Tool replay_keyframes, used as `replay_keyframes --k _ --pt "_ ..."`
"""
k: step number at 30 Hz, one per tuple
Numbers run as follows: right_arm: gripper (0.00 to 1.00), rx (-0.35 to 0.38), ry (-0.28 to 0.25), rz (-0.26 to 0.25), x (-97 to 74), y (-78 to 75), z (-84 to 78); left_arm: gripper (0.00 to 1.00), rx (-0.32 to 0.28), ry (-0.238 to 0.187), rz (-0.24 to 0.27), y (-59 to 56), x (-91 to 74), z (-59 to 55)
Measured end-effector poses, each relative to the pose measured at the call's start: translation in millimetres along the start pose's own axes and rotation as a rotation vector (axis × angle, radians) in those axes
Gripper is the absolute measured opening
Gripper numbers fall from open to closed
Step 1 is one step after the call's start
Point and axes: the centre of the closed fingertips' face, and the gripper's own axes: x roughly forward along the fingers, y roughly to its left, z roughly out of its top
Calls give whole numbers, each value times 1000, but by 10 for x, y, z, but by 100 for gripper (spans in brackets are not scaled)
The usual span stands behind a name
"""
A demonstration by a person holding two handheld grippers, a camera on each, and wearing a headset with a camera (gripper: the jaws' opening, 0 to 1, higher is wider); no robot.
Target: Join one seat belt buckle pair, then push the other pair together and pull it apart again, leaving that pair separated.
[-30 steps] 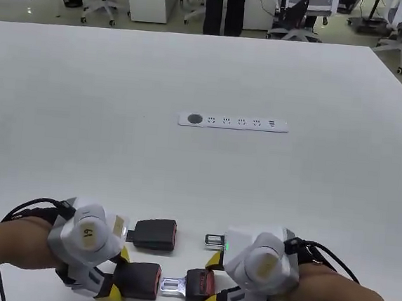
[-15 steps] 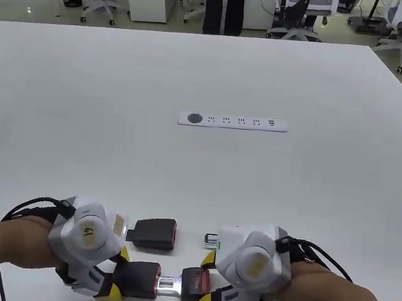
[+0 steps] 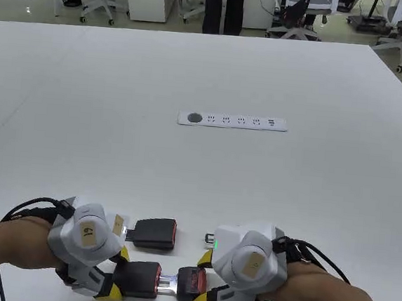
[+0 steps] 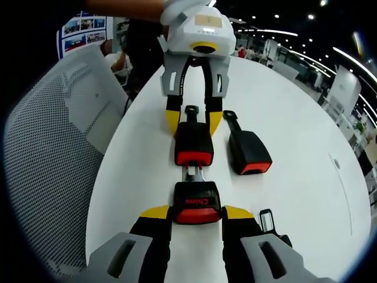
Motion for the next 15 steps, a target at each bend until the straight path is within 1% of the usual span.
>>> replay_keyframes --k 6,9,15 --pt "29 19 -29 -3 41 14 70 33 -3 -4 1 17 8 -19" --pt "29 12 -20 -1 34 26 60 32 -5 -8 2 25 15 -32" --pt "28 15 -29 -3 20 39 55 32 -7 -7 4 32 21 -44"
